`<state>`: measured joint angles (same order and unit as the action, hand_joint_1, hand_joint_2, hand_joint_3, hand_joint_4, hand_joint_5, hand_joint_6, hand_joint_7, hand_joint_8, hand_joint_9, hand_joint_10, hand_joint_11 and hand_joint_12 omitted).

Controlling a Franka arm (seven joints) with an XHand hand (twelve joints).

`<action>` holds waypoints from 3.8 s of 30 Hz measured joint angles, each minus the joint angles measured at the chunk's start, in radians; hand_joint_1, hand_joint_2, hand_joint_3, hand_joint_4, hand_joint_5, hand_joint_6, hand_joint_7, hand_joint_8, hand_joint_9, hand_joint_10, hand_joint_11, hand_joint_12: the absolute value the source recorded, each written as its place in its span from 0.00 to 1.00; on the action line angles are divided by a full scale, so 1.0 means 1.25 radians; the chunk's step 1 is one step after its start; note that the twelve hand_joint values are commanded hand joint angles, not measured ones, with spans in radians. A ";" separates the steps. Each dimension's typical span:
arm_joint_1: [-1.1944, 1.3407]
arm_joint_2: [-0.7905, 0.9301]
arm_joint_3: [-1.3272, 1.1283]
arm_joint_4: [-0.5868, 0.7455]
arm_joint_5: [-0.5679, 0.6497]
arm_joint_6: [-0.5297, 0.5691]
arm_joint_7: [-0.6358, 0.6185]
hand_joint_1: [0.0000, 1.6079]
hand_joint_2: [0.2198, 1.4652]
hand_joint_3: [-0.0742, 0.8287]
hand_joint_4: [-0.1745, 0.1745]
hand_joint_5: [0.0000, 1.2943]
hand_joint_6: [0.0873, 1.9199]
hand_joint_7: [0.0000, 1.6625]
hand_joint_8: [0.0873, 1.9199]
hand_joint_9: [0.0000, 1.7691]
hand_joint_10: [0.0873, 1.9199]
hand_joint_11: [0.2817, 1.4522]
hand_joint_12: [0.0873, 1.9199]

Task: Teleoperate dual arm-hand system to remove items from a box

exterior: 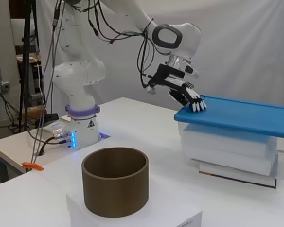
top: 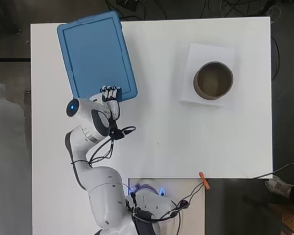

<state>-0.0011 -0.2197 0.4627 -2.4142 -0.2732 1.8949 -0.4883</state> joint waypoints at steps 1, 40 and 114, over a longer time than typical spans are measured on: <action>0.002 0.006 -0.005 0.000 0.015 0.006 -0.006 0.13 0.81 0.08 0.81 0.56 0.67 0.61 0.78 0.67 0.76 0.57 0.75; 0.065 -0.151 -0.061 -0.213 -0.235 0.251 0.061 0.07 0.64 0.08 0.12 0.05 0.00 0.06 0.00 0.11 0.00 0.08 0.00; 0.088 -0.121 -0.154 -0.025 -0.018 0.141 -0.312 0.44 0.79 0.08 0.83 0.49 0.48 0.39 0.50 0.40 0.46 0.19 0.40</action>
<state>0.1089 -0.3713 0.2705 -2.4449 -0.2951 2.0717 -0.8779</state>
